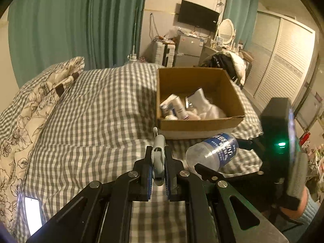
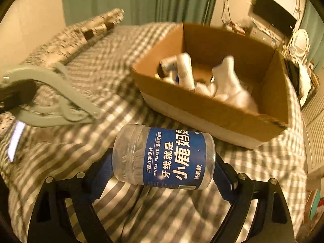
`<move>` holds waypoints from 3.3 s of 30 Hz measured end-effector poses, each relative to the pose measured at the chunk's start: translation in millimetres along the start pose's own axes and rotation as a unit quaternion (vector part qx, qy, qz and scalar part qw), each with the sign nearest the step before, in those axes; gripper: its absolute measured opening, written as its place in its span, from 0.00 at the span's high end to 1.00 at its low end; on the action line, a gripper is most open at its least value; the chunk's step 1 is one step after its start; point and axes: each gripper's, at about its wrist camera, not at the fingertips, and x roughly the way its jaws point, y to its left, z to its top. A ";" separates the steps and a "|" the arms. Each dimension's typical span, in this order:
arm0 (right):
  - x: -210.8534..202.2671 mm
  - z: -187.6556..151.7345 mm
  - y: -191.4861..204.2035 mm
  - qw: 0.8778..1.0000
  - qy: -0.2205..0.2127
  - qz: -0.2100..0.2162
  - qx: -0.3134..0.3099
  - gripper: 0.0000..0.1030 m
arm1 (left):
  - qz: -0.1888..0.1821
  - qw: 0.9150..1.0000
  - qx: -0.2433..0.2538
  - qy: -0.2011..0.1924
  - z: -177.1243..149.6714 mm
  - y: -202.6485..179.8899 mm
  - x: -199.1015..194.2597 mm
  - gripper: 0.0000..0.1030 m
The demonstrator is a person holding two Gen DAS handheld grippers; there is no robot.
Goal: Organize objects
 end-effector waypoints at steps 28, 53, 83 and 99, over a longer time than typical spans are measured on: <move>-113.4 116.8 -90.9 0.983 -0.174 -0.057 0.014 0.14 | 0.013 0.998 0.016 -0.055 145.9 -55.1 55.5 0.91; -1.9 130.5 -136.9 0.986 -0.147 -0.062 0.055 0.04 | -0.003 1.000 0.029 -0.007 135.0 -45.6 164.9 0.31; -273.1 74.7 -106.1 0.942 -0.274 -0.157 0.115 0.00 | 0.070 0.975 0.047 -0.205 125.2 -69.0 -98.4 0.00; -181.1 5.5 -87.5 0.937 -0.277 -0.168 0.133 0.00 | 0.079 0.972 -0.031 -0.218 29.2 -50.0 -36.9 0.00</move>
